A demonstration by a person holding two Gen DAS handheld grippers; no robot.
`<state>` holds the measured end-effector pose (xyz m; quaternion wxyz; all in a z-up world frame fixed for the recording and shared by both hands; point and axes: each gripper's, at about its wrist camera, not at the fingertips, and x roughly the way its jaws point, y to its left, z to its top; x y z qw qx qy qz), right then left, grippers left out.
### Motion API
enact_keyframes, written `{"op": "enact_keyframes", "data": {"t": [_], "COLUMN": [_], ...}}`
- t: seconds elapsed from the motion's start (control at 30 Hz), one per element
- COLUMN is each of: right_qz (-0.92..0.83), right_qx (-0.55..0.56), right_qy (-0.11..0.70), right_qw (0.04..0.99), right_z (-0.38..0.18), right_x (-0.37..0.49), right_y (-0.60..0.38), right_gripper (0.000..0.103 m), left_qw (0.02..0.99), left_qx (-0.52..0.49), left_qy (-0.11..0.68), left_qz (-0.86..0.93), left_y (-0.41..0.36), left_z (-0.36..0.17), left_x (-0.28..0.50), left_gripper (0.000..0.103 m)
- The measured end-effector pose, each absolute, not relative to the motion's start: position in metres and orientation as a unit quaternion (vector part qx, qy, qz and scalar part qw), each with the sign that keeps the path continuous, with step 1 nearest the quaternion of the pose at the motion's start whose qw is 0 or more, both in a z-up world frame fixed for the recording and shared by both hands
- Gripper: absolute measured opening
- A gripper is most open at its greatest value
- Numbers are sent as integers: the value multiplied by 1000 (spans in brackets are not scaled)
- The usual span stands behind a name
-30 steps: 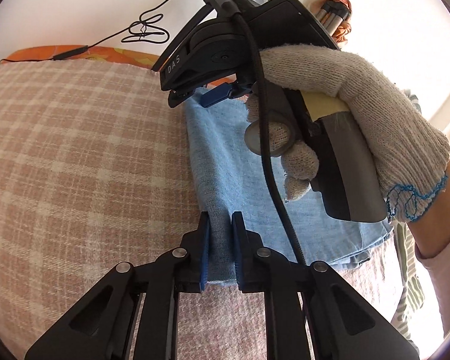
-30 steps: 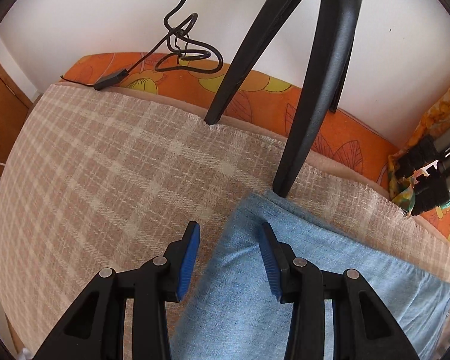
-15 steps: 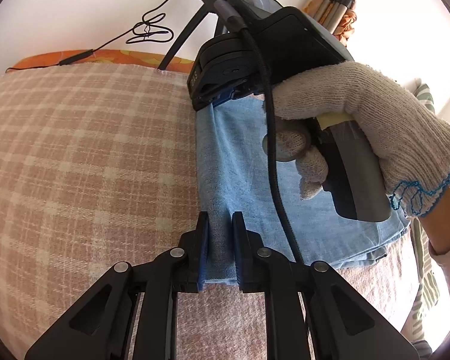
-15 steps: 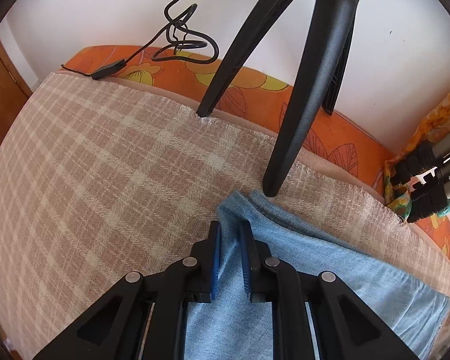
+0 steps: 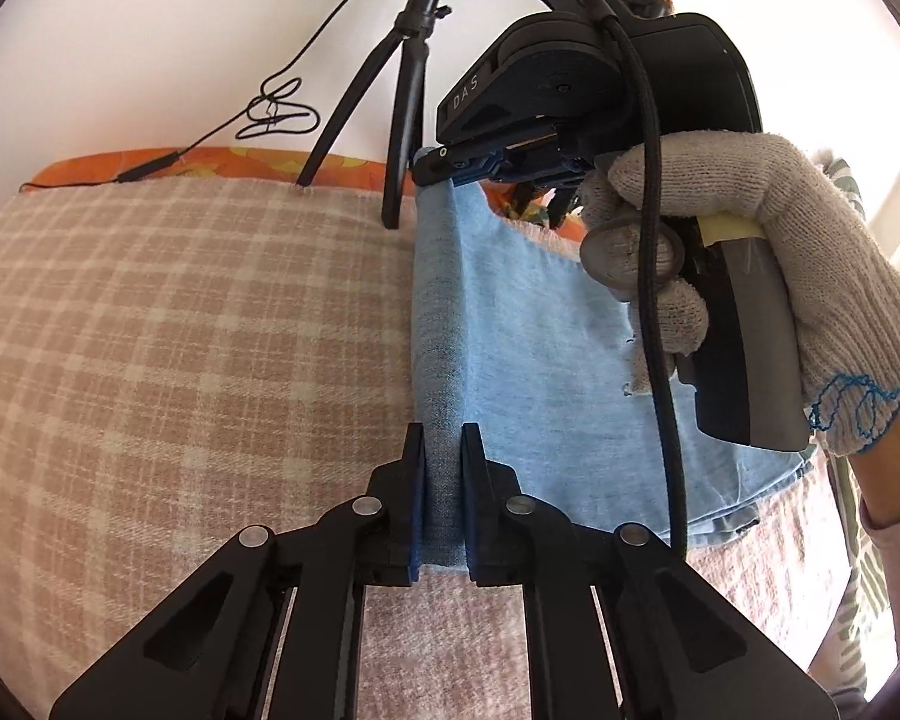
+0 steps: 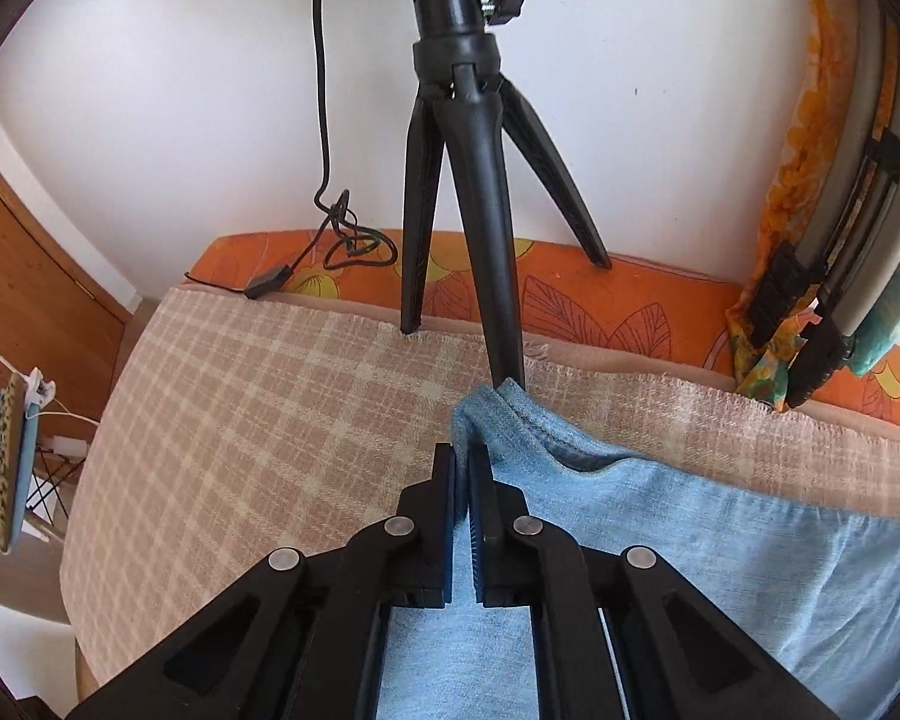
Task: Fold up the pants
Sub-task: 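Lift the folded edge with both tools and lay it over the jeans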
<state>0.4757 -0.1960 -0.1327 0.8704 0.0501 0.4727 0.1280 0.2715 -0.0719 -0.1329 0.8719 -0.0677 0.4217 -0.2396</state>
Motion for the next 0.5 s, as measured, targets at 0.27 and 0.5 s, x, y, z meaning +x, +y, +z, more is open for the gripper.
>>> {"op": "enact_keyframes", "data": {"t": [0.27,0.5], "right_qz": [131,117], "right_qx": [61,69], "right_qy": [437,417], "right_qw": [888,899], "right_z": [-90,-70], "right_x": [448,427], "right_y": [-226,-258], "right_gripper": [1,1], "left_qw": [886,883], "left_qx": [-16,-7], "left_qy": [382,370], "left_qz": [-262,-288], "left_y": [-116,-151], "left_z": [-89,-74], "left_x": [242,230], "left_gripper": [7,7]}}
